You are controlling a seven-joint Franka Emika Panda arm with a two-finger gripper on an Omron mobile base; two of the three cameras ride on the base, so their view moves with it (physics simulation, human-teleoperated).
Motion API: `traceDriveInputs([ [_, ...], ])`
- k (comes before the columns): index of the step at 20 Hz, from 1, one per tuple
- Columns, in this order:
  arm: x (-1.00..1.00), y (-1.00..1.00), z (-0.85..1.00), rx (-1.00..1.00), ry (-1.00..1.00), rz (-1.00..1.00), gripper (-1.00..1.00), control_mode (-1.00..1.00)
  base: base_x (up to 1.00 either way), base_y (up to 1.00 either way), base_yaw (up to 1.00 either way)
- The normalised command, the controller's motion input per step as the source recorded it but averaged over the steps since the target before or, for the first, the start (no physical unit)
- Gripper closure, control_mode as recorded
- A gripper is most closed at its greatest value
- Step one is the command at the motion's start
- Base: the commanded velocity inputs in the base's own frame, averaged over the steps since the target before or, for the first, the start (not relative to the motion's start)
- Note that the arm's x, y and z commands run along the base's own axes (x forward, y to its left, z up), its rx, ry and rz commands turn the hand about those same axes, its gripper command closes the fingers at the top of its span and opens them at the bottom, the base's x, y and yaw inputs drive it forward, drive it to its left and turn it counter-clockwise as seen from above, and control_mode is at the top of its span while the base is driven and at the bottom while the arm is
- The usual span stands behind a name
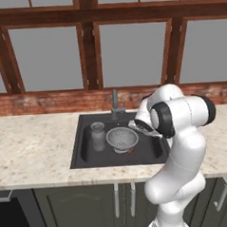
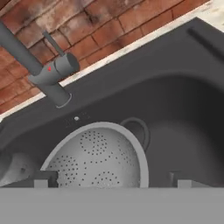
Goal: Pick the colander and jug and place them in the sink. Then turn on the water.
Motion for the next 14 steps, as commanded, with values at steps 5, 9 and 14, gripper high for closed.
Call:
traceDriveInputs([
  [5, -0.09, 0.00, 0.45, 0.00, -0.29, 0.07, -1.00, -1.00, 0.00, 0.00, 0.00],
  [9, -0.20, 0.00, 0.39, -0.05, -0.30, 0.06, -1.00, -1.00, 0.00, 0.00, 0.00],
  [14, -0.16, 0.00, 0.17, -0.10, -0.27, 0.02, -1.00, -1.00, 0.00, 0.00, 0.00],
])
